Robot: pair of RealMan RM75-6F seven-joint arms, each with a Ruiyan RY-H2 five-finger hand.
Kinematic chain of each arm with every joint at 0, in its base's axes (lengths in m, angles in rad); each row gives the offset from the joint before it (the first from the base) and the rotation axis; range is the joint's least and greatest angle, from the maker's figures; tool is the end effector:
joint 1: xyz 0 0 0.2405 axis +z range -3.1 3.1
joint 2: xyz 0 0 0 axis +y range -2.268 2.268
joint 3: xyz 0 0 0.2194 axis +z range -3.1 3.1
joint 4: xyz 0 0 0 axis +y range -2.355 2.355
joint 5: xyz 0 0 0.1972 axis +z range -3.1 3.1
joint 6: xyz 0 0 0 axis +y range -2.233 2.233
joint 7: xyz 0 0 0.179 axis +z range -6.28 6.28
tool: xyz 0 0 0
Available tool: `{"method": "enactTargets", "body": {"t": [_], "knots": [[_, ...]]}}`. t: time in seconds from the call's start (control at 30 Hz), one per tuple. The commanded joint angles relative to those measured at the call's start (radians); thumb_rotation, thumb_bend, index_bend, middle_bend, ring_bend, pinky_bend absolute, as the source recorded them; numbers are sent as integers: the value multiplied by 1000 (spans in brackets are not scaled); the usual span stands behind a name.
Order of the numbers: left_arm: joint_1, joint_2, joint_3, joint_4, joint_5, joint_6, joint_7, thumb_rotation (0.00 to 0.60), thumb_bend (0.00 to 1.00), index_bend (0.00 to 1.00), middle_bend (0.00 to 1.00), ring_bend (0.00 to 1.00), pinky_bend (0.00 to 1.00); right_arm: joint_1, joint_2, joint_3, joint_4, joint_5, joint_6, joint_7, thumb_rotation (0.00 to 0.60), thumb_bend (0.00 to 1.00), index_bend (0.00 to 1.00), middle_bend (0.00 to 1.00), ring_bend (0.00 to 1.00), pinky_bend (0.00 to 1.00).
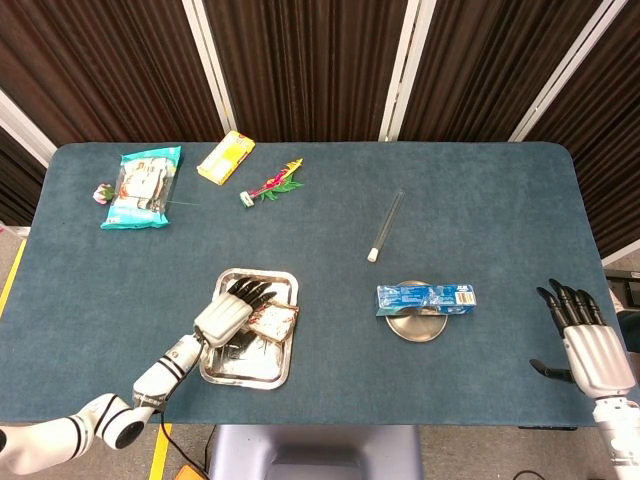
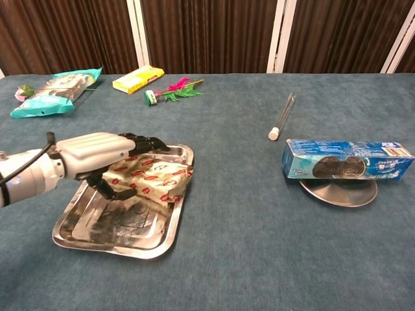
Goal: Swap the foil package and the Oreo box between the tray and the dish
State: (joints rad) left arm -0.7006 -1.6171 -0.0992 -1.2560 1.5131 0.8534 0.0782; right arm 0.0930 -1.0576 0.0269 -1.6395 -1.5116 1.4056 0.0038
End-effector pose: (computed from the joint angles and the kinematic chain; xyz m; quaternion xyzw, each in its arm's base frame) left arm -0.1323 0.3253 -0.0564 -0.8186 -0.3199 -0.3448 0.3297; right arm -0.2774 -0.2090 0.1523 0.6228 -0.4028 0.3540 0.5697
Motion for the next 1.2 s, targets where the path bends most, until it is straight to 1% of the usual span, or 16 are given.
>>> {"method": "enactTargets", "body": {"t": [0.03, 0.07, 0.1, 0.13, 0.17, 0.23, 0.3, 0.5, 0.6, 0.67, 0.77, 0.9, 0.97, 1.0, 1.07, 1.2], "knots": [[-14, -23, -11, 24, 0, 17, -13, 600, 396, 2, 0, 0, 97, -1, 6, 2, 2, 3, 2, 16, 600, 123, 0, 0, 0, 0], [-16, -34, -14, 37, 4, 29, -17, 600, 397, 19, 11, 15, 145, -2, 8, 3, 2, 3, 4, 21, 600, 124, 0, 0, 0, 0], [-19, -43, -14, 52, 8, 40, -18, 600, 397, 63, 58, 66, 227, -2, 10, 3, 1, 3, 5, 25, 600, 123, 0, 0, 0, 0], [-23, -55, -14, 71, 12, 50, -23, 600, 399, 133, 138, 141, 317, -4, 13, 3, 0, 0, 8, 31, 600, 123, 0, 0, 0, 0], [-25, -62, -13, 82, 15, 56, -29, 600, 399, 199, 220, 212, 386, -5, 15, 2, 0, -2, 11, 34, 600, 123, 0, 0, 0, 0], [-30, -74, -8, 105, 22, 65, -44, 600, 402, 318, 366, 329, 499, -9, 18, 2, -1, -4, 19, 42, 600, 123, 0, 0, 0, 0], [-35, -79, -3, 118, 22, 66, -57, 600, 405, 373, 436, 395, 551, -12, 20, 3, -1, -2, 24, 46, 600, 123, 0, 0, 0, 0], [-46, -77, 0, 128, 14, 69, -86, 600, 412, 487, 582, 539, 653, -15, 22, 2, -5, -1, 26, 44, 600, 123, 0, 0, 0, 0], [-45, -83, -7, 139, 34, 125, -133, 600, 417, 531, 626, 583, 696, -16, 24, 0, -8, -1, 26, 46, 600, 123, 0, 0, 0, 0], [-52, -79, -11, 146, 51, 154, -155, 600, 418, 544, 637, 593, 706, -18, 25, 1, -10, 5, 25, 49, 600, 123, 0, 0, 0, 0], [-79, -55, -31, 140, 66, 169, -143, 600, 418, 548, 641, 599, 711, -20, 28, 4, -15, 18, 22, 56, 600, 123, 0, 0, 0, 0], [-144, -24, -111, 108, 9, 115, -126, 600, 418, 530, 625, 590, 699, -13, 26, 14, -13, 47, 1, 58, 600, 123, 0, 0, 0, 0], [-198, -25, -158, 126, -22, 67, -136, 600, 418, 526, 619, 586, 694, -3, 25, 21, -10, 72, -22, 54, 600, 123, 0, 0, 0, 0], [-225, -34, -176, 148, -33, 45, -148, 600, 418, 522, 614, 582, 690, 1, 23, 27, -9, 84, -31, 54, 600, 123, 0, 0, 0, 0], [-294, -71, -209, 234, -52, -10, -177, 600, 418, 513, 604, 573, 681, 12, 16, 39, -3, 112, -50, 40, 600, 123, 0, 0, 0, 0], [-423, -184, -243, 474, -78, -102, -250, 600, 413, 484, 571, 528, 633, 38, 3, 53, 10, 163, -105, 12, 600, 123, 0, 0, 0, 0]]}}
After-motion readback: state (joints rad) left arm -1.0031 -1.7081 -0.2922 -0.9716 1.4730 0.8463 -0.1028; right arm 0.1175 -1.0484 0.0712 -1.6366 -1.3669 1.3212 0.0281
